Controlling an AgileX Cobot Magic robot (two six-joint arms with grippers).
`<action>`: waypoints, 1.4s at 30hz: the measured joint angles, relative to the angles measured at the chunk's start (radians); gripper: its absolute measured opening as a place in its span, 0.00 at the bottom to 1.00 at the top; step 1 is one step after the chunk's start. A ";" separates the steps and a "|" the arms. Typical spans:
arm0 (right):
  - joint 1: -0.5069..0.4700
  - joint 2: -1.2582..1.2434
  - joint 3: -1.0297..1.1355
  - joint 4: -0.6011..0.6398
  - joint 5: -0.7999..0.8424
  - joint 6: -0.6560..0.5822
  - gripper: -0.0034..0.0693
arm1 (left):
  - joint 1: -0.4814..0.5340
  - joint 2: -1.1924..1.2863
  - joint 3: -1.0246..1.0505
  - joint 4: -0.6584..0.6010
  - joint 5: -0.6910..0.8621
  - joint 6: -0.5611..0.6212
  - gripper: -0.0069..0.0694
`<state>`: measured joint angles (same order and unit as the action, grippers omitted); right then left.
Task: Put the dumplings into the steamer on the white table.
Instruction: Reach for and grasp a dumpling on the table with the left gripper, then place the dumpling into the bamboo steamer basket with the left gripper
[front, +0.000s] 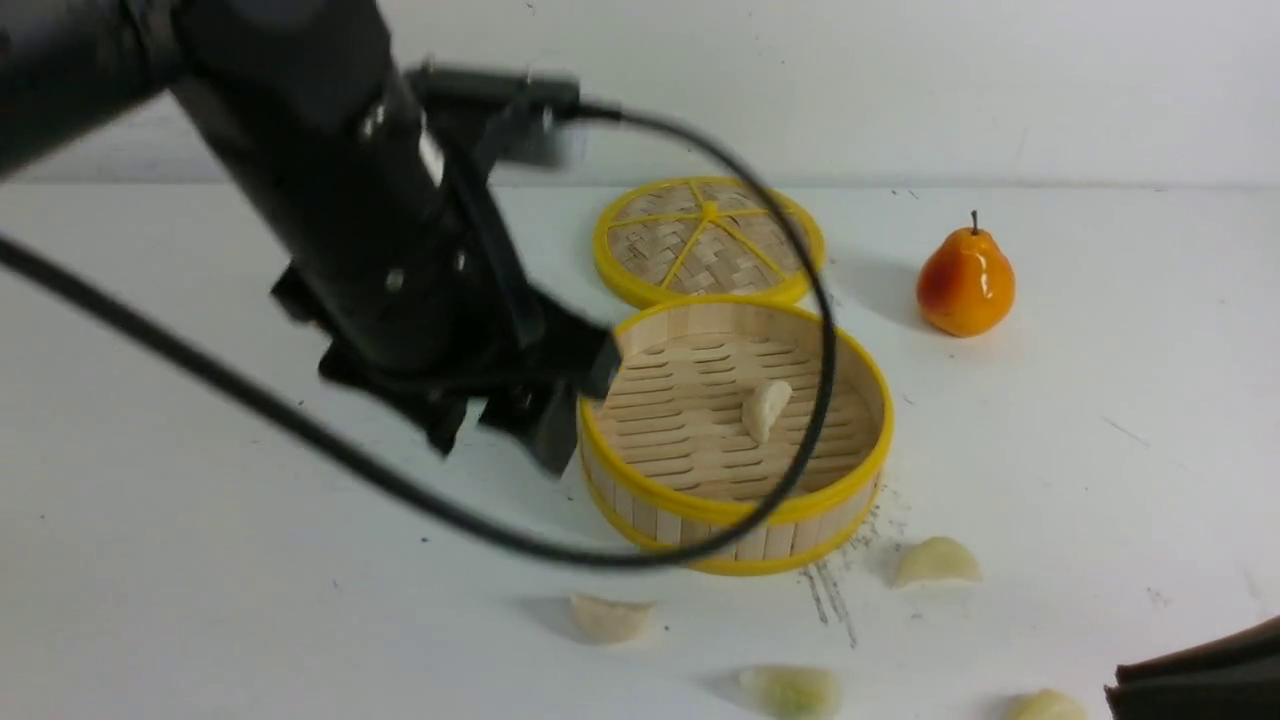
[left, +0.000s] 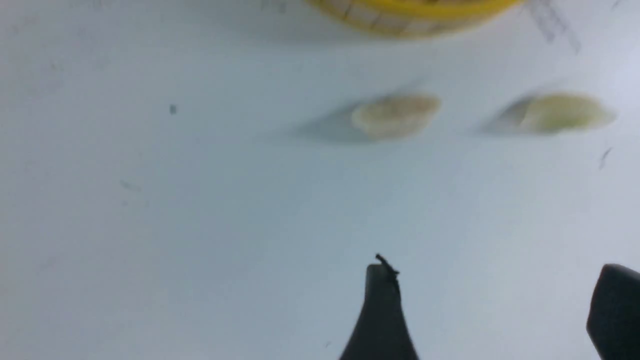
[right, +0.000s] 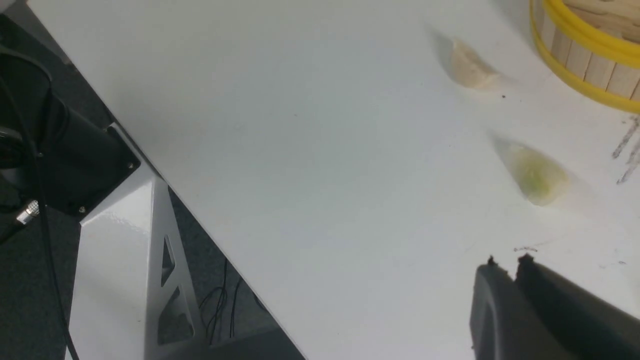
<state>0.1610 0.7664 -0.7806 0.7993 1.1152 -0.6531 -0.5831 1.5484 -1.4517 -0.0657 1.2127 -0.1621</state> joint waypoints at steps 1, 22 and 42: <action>0.000 0.000 0.000 0.002 0.000 0.000 0.13 | 0.000 0.000 0.042 0.000 -0.023 0.005 0.76; 0.000 0.000 0.000 -0.017 0.015 0.000 0.15 | 0.000 0.360 0.187 -0.090 -0.478 0.789 0.76; 0.000 0.000 0.000 -0.026 0.012 0.000 0.15 | 0.000 0.417 0.078 -0.184 -0.246 0.642 0.41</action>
<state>0.1610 0.7664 -0.7806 0.7735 1.1274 -0.6531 -0.5831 1.9658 -1.3742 -0.2494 0.9662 0.4801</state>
